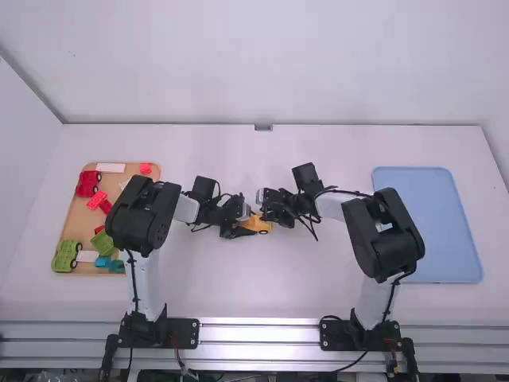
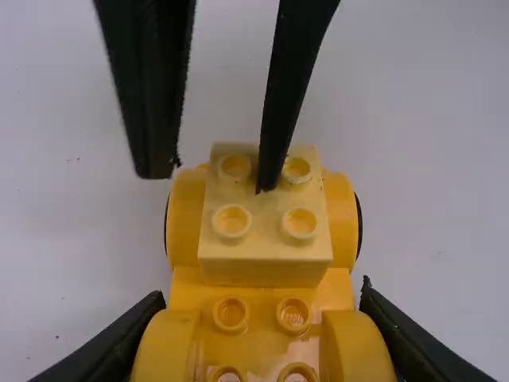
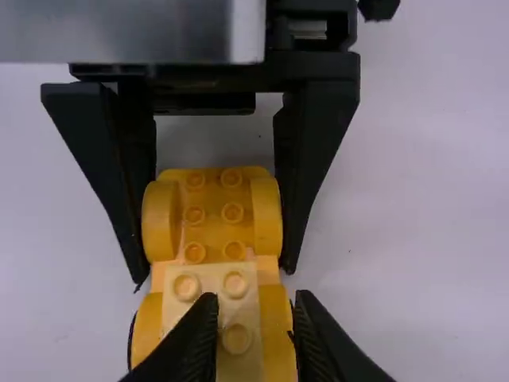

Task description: Assemble lego blocks to make yellow taxi

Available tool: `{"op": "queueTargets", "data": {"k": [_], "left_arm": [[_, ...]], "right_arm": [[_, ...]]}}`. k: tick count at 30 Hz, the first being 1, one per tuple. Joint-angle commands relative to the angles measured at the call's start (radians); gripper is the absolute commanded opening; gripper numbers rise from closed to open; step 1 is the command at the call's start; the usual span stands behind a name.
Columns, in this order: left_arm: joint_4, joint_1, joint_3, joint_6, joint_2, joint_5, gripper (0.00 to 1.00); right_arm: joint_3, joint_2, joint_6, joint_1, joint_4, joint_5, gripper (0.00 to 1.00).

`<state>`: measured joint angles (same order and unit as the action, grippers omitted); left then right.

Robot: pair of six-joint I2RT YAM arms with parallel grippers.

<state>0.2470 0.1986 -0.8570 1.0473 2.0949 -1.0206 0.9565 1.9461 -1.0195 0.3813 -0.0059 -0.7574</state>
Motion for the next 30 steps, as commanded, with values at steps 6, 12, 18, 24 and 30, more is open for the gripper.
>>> {"op": "queueTargets", "data": {"k": [6,12,18,24,30], "left_arm": [[-0.001,0.007,-0.002,-0.004,0.02,-0.006,0.45],[-0.002,0.007,-0.002,-0.003,0.02,-0.006,0.45],[0.0,0.007,-0.002,-0.004,0.02,-0.007,0.45],[-0.001,0.008,-0.002,-0.004,0.02,-0.006,0.45],[0.005,0.008,-0.002,-0.004,0.02,-0.006,0.44]], "right_arm": [[-0.014,-0.037,-0.011,-0.066,0.01,-0.257,0.19],[-0.014,-0.036,-0.055,-0.065,-0.045,-0.205,0.0],[-0.014,0.005,-0.002,-0.003,-0.053,-0.003,0.0],[0.016,0.093,0.046,0.024,-0.097,0.15,0.0],[0.066,0.142,-0.063,-0.03,-0.253,0.152,0.0]]}}
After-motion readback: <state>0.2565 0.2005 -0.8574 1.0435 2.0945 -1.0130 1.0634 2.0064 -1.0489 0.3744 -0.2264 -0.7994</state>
